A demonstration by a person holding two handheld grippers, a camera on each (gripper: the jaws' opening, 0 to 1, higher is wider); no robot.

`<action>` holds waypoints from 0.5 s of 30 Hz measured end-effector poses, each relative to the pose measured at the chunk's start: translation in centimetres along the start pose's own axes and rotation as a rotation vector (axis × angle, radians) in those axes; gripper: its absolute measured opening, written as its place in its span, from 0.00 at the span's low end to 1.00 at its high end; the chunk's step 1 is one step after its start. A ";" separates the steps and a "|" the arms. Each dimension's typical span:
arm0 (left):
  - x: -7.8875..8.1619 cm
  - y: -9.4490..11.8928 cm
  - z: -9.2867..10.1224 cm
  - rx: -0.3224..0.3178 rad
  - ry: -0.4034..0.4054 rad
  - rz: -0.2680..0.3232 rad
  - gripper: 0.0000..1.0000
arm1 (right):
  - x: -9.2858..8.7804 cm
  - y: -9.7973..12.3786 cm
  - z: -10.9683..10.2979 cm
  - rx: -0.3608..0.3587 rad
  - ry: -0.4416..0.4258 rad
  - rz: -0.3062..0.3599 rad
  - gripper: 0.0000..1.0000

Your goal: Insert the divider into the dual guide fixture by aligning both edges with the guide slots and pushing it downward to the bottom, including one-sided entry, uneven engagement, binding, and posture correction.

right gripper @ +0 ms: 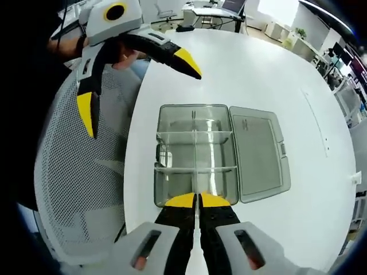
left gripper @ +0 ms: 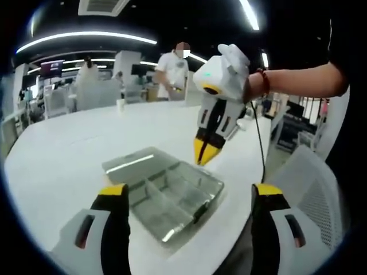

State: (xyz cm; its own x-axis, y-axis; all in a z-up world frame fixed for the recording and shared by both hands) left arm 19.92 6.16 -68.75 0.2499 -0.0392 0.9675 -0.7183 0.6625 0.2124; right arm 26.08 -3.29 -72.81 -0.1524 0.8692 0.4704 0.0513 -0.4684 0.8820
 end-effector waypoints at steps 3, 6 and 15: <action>-0.1 0.0 0.1 -0.004 0.003 -0.005 0.85 | 0.0 0.0 0.0 0.000 0.001 -0.001 0.00; -0.2 -0.1 0.2 -0.008 0.003 -0.008 0.85 | -0.1 -0.2 0.0 0.004 0.003 -0.005 0.00; -0.1 0.0 0.0 -0.001 0.009 -0.006 0.85 | -0.2 -0.7 0.1 0.007 0.009 -0.014 0.00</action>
State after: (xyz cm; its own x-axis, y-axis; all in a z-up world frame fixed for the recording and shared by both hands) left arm 19.93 6.16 -68.88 0.2595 -0.0363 0.9650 -0.7165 0.6628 0.2176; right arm 26.14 -3.17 -73.52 -0.1618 0.8743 0.4577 0.0563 -0.4549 0.8888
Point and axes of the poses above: the point that each gripper's makers call its tool centre point, and the gripper's own axes: y roughly backward along the fingers, z roughly to its right, x roughly out of its top, the point moved 2 cm from there along y, roughly backward along the fingers, and after that the axes turned 7 degrees about z, right-handed, at the moved point
